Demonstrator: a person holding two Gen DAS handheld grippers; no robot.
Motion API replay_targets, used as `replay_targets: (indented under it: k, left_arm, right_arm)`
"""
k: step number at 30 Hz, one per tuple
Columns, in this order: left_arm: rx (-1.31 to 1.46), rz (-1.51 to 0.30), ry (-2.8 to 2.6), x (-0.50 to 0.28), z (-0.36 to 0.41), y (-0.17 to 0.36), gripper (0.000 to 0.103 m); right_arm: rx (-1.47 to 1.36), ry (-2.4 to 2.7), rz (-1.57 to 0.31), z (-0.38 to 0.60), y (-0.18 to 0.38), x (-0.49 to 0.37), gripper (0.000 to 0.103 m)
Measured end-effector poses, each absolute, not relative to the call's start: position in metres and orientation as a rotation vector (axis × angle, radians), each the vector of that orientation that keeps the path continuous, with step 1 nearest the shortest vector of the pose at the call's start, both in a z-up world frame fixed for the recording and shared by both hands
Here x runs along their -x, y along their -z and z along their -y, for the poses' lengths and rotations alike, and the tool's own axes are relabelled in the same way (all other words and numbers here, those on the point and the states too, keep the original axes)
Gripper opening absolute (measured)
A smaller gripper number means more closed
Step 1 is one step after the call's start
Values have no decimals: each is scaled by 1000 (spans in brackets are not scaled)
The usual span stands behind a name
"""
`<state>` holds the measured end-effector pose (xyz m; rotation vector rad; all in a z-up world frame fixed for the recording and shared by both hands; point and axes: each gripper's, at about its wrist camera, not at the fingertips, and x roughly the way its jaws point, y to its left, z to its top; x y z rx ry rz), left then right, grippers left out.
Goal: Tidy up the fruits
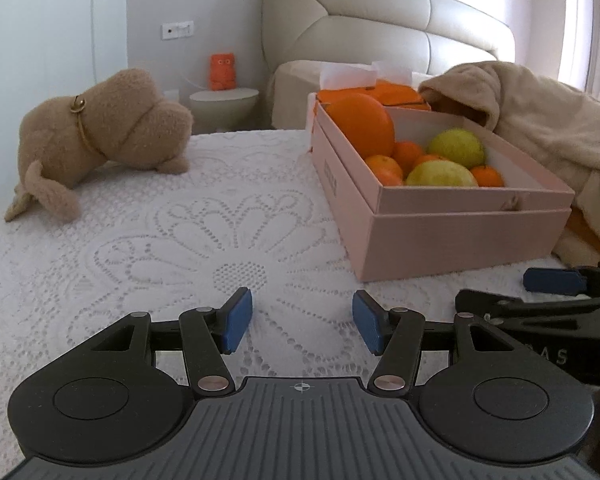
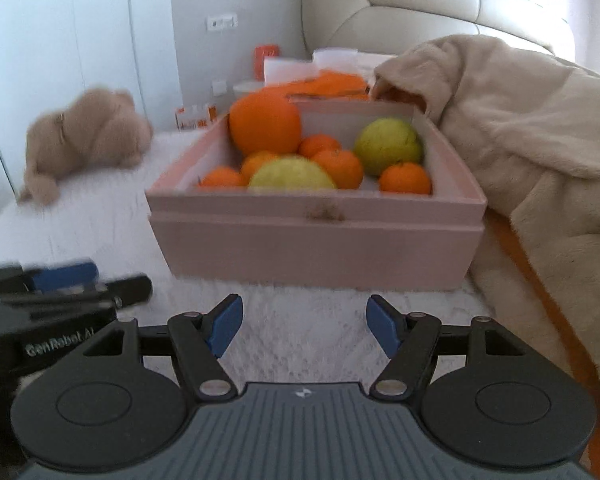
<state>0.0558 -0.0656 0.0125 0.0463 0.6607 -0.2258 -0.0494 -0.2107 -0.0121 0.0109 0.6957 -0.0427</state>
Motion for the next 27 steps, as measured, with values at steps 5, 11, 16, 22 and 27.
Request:
replay_targets:
  k: [5, 11, 16, 22, 27]
  left_arm:
    - [-80, -665, 203, -49, 73, -11, 61]
    - [-71, -669, 190, -42, 72, -11, 61]
    - [-70, -669, 190, -39, 71, -11, 61]
    - [-68, -668, 193, -39, 71, -11, 61]
    - [-67, -669, 194, -39, 70, -12, 62]
  right_arm:
    - [-17, 28, -687, 213, 15, 52, 78]
    - [-35, 45, -656, 215, 18, 59, 81]
    - [-32, 48, -656, 215, 18, 59, 81]
    - [-26, 48, -657, 215, 18, 61, 81]
    - [-27, 48, -657, 215, 18, 62, 82]
